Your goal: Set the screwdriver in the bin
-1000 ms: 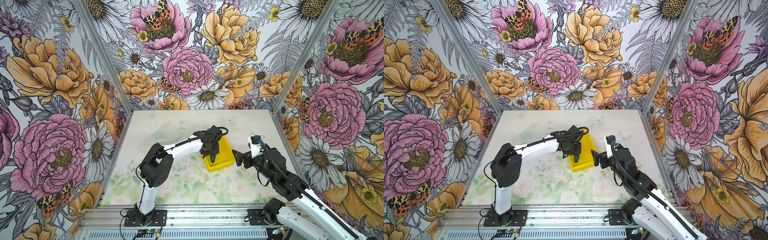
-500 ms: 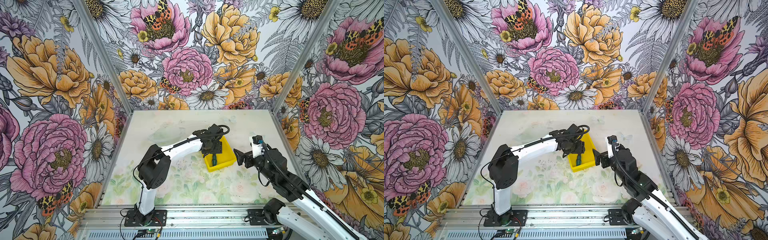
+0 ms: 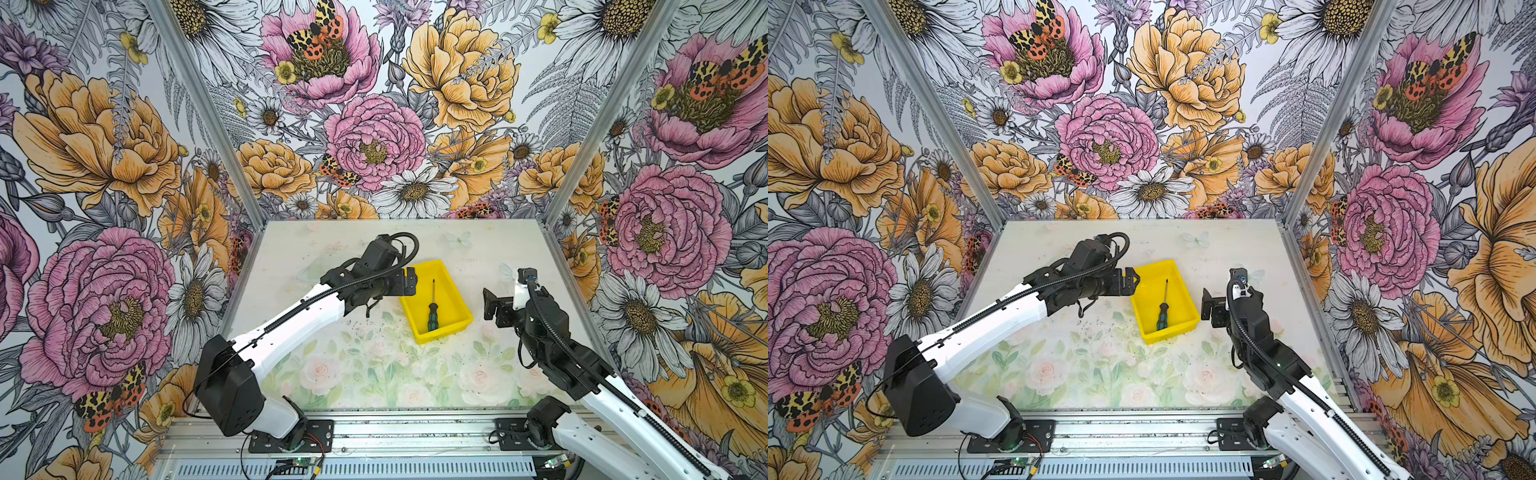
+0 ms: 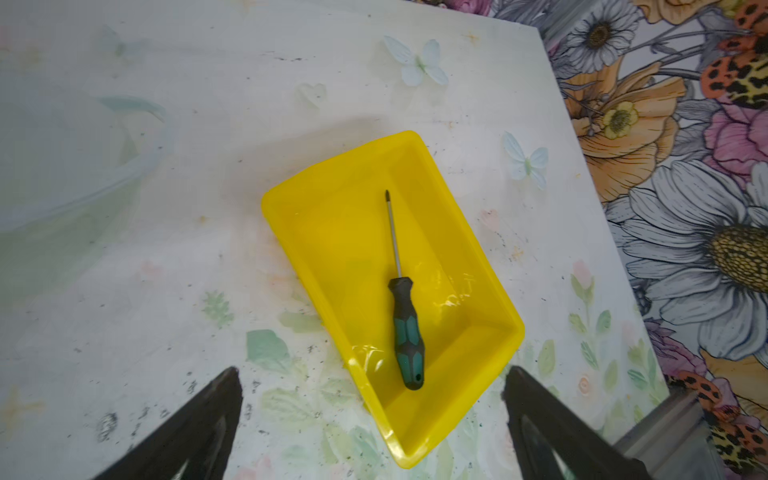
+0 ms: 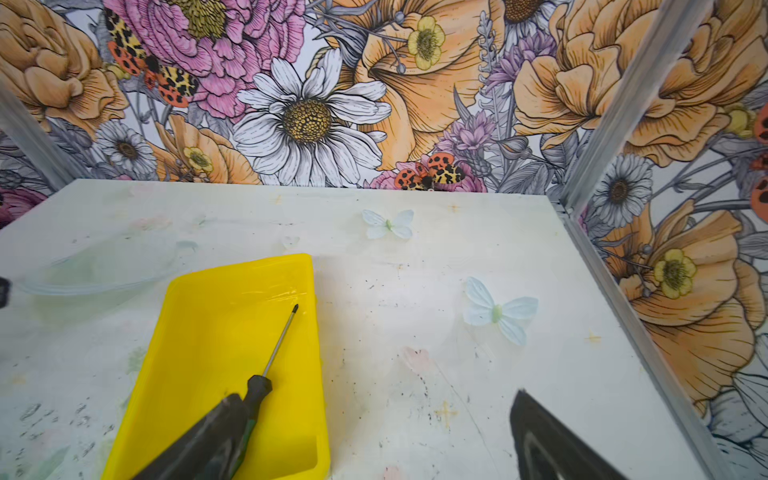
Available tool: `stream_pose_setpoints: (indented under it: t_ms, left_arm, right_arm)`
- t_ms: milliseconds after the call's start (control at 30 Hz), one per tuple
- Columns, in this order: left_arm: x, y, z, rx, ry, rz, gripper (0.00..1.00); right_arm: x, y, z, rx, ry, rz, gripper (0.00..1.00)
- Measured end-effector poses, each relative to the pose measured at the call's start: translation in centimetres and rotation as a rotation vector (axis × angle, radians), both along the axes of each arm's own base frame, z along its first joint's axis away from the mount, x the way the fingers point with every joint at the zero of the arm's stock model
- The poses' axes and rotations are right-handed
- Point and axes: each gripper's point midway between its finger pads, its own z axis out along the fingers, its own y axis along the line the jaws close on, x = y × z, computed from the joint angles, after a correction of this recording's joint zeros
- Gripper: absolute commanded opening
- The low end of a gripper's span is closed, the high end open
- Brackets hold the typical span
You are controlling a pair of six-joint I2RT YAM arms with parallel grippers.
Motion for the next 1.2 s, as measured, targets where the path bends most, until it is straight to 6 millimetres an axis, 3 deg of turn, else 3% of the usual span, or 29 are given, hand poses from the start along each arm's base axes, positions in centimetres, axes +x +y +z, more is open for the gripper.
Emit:
stream_pose_setpoints:
  t_ms: [167,333,467,667,967,1200]
  left_arm:
    - [1.0,9.5,-2.3,0.097,-0.066,0.181,0.99]
    - [1.4,18.0,-1.3,0.170,-0.228,0.378,0.99]
    - [1.6,22.2,-1.8,0.245,-0.313,0.467,0.99]
    - [1.5,25.6,-4.9,0.310,-0.397,0.514,0.99]
    - [3.9,27.2,-6.8,0.353,-0.517,0.512,0.99]
    - [6.0,26.8,-9.2,0.332,-0.542,0.468,0.99]
  right_arm:
    - [0.5,-3.8,-2.1,-0.054,0.026,-0.174,1.00]
    - [1.1,-7.2,-4.3,-0.081,0.035,-0.292,0.99]
    - [2.2,-8.4,-6.6,-0.098,0.045,-0.307,0.99]
    - [5.0,-9.8,-9.8,-0.090,0.062,-0.320,0.99]
    - [8.7,-10.3,-13.5,-0.083,0.083,-0.297,1.00]
    - [10.3,-10.6,-12.6,-0.070,0.001,-0.273,0.99]
